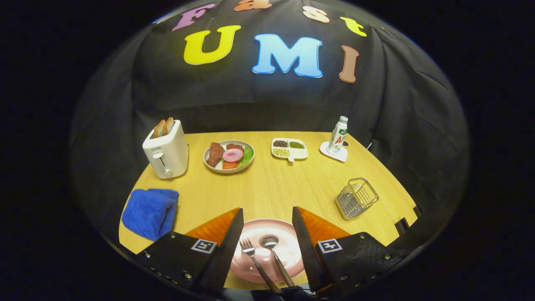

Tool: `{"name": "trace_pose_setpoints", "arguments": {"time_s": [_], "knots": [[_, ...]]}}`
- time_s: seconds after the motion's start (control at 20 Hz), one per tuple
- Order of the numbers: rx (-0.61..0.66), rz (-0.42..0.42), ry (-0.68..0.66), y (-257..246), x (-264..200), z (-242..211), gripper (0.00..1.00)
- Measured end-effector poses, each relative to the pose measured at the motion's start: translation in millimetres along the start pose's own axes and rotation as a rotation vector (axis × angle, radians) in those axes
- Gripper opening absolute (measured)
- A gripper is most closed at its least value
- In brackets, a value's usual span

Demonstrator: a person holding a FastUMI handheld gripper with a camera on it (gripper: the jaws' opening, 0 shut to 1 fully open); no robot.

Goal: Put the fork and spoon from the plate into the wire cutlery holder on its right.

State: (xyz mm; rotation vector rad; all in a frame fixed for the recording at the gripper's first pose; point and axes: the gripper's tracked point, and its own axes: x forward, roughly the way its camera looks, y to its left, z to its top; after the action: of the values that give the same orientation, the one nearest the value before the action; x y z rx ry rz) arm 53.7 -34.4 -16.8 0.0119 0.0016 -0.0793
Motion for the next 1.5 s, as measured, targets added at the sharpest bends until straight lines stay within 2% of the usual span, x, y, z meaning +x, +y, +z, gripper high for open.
{"name": "trace_pose_setpoints", "arguments": {"time_s": [0.4, 0.65, 0.85, 1.2, 1.45, 1.5], "knots": [[-0.135, -0.061, 0.324, -17.2, 31.7, -63.2, 0.73], [-0.174, -0.047, 0.500, -18.9, 46.1, -101.7, 0.73], [-0.260, -0.028, 0.636, -21.8, 53.2, -130.8, 0.73], [-0.322, 0.006, 0.724, -20.3, 61.5, -156.0, 0.72], [-0.336, 0.046, 0.762, -19.1, 61.5, -164.6, 0.59], [-0.333, 0.058, 0.763, -16.8, 63.3, -166.8, 0.38]]}}
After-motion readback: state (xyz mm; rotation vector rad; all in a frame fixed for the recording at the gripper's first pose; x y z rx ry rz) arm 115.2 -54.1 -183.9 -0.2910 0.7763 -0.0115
